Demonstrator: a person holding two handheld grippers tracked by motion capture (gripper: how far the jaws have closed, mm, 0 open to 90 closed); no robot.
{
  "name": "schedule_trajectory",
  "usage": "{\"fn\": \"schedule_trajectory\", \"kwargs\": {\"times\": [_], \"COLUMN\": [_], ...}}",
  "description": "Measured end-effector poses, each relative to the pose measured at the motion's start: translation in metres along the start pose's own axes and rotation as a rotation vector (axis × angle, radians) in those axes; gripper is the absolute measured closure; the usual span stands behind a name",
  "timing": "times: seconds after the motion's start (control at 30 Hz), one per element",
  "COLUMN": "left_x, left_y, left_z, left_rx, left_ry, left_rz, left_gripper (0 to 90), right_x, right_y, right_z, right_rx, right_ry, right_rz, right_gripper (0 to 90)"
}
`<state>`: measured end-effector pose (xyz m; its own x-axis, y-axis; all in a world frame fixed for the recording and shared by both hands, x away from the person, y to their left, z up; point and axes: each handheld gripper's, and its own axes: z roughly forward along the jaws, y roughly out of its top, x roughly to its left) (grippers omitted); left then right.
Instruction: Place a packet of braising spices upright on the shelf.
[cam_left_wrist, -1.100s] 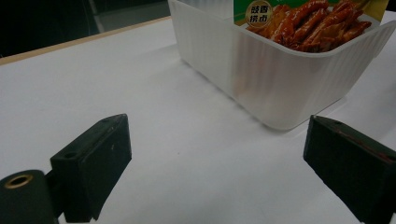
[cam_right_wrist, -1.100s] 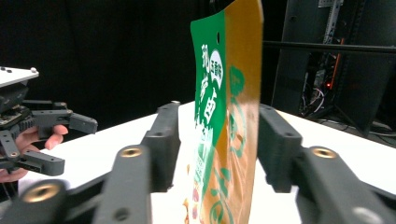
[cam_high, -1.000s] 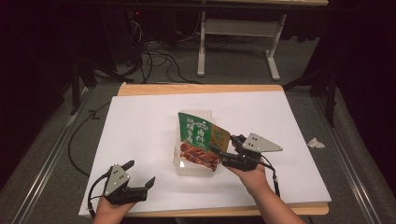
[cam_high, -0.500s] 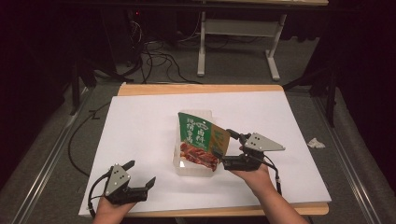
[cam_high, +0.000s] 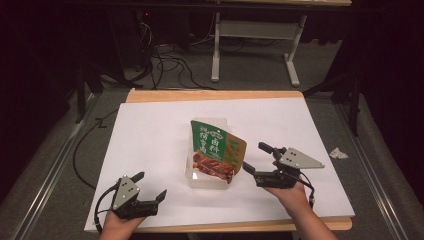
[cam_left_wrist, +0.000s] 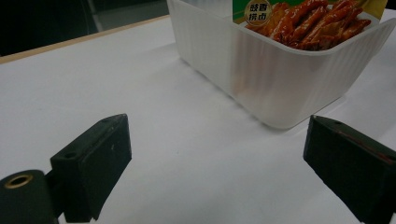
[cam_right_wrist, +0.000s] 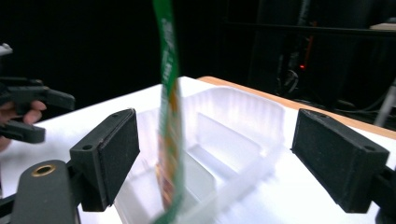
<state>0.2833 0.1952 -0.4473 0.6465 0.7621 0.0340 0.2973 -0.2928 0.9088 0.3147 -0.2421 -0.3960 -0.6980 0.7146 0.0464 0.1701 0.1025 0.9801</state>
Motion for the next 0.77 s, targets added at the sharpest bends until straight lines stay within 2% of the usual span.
{"fn": "schedule_trajectory", "kwargs": {"times": [0.23, 0.53, 0.77], "left_x": [-0.001, -0.001, -0.002], "left_y": [0.000, 0.000, 0.001], "left_z": [0.001, 0.003, 0.007], "left_rx": [0.004, 0.009, 0.016], "left_ry": [-0.003, -0.007, -0.017], "left_rz": [0.001, 0.004, 0.013], "left_gripper": [8.2, 8.3, 8.3], "right_x": [-0.024, -0.055, -0.065], "right_y": [-0.013, -0.035, -0.044], "right_z": [-0.028, -0.061, -0.061], "right_rx": [0.019, 0.074, 0.106], "right_ry": [-0.090, -0.216, -0.236], "right_rz": [0.012, 0.037, 0.068], "right_gripper": [15.3, 15.2, 16.0]}}
